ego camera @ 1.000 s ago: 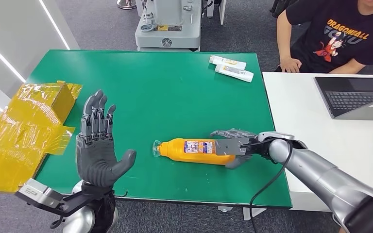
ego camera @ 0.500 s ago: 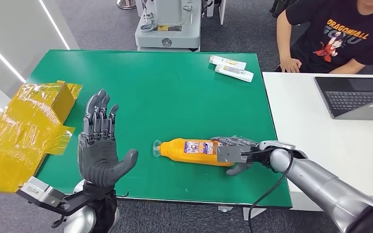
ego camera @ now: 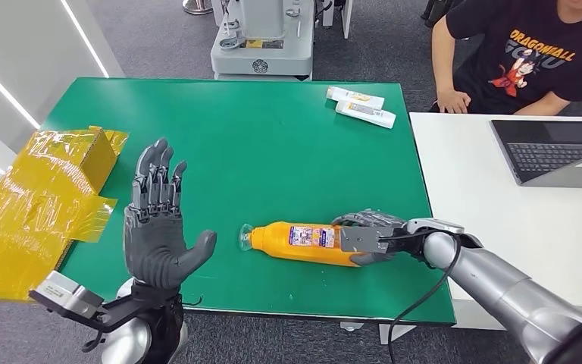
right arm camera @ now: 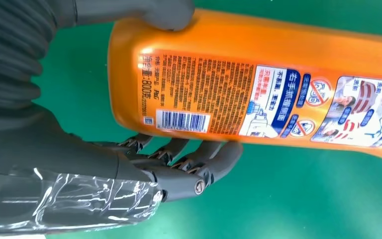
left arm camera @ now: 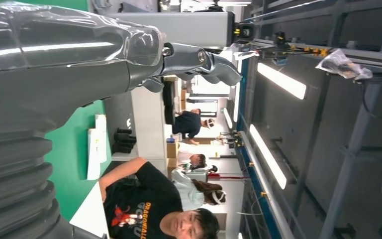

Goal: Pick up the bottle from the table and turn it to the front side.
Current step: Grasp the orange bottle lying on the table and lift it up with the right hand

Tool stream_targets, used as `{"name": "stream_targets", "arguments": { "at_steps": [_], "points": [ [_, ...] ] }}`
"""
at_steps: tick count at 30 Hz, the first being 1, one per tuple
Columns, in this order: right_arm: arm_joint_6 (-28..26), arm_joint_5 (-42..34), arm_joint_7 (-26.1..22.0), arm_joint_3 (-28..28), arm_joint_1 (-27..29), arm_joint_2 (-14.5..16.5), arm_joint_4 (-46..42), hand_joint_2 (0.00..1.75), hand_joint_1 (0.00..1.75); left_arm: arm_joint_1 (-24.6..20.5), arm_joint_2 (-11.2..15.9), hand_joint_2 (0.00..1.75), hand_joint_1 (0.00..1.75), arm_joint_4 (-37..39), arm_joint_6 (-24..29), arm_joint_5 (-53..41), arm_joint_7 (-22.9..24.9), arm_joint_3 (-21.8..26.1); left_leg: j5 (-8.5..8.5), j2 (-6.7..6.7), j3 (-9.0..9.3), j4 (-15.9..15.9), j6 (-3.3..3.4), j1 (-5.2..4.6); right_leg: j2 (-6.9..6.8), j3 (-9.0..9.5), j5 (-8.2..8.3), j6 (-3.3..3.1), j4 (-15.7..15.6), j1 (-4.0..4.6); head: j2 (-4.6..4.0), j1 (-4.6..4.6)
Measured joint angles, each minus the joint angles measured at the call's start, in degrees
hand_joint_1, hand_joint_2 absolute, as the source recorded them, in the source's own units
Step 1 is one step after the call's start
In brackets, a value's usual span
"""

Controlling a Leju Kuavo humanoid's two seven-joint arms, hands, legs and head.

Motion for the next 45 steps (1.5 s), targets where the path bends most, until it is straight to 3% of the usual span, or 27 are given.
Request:
{"name": "stream_targets", "arguments": {
  "at_steps": [5,6,9,10,23,45],
  "points": [
    [0.2,0.0,-0.3,-0.5,0.0,-0.4,-0.1,1.75,1.34,-0.1,0.0,1.75,0.00,0.5,0.0,0.2,-0.1,0.0,0.00,0.00,0.00,0.0,0.00,0.00,0.00,0.00,0.00,0.00,0.0,0.00,0.00,0.00],
    [0.2,0.0,-0.3,-0.6,0.0,-0.5,-0.1,1.75,1.10,-0.2,0.0,1.75,0.00,0.6,0.0,0.3,-0.1,0.0,0.00,0.00,0.00,0.0,0.00,0.00,0.00,0.00,0.00,0.00,0.0,0.00,0.00,0.01],
    [0.1,0.0,-0.4,-0.9,0.0,-0.7,-0.3,1.75,0.11,-0.2,0.0,1.75,0.00,0.8,0.0,0.3,-0.1,0.0,0.00,0.00,0.01,0.0,0.00,0.00,0.00,0.00,0.00,0.00,0.0,0.00,0.00,0.00],
    [0.0,0.0,-0.4,-0.9,0.0,-0.7,-0.3,1.75,0.00,-0.3,0.0,1.75,0.00,0.9,0.0,0.4,-0.2,0.0,0.00,0.00,0.01,0.0,0.00,0.00,0.00,0.00,0.00,0.00,0.0,0.00,0.00,-0.01],
    [0.1,1.5,-0.2,-1.4,-0.8,0.0,0.2,1.75,0.00,-0.4,0.0,1.75,0.00,1.3,1.1,1.4,-0.9,0.0,0.00,0.00,-0.01,0.0,0.00,0.00,0.00,0.01,0.00,0.00,0.0,0.00,0.00,0.00],
    [-1.2,2.1,-2.5,0.2,-0.5,5.0,5.7,1.75,0.00,-0.4,0.0,1.75,0.00,1.6,1.8,1.7,-0.8,0.0,0.00,-0.02,-0.02,0.0,0.00,0.00,-0.02,0.00,0.00,0.00,0.0,0.00,0.00,-0.01]
  ]
}}
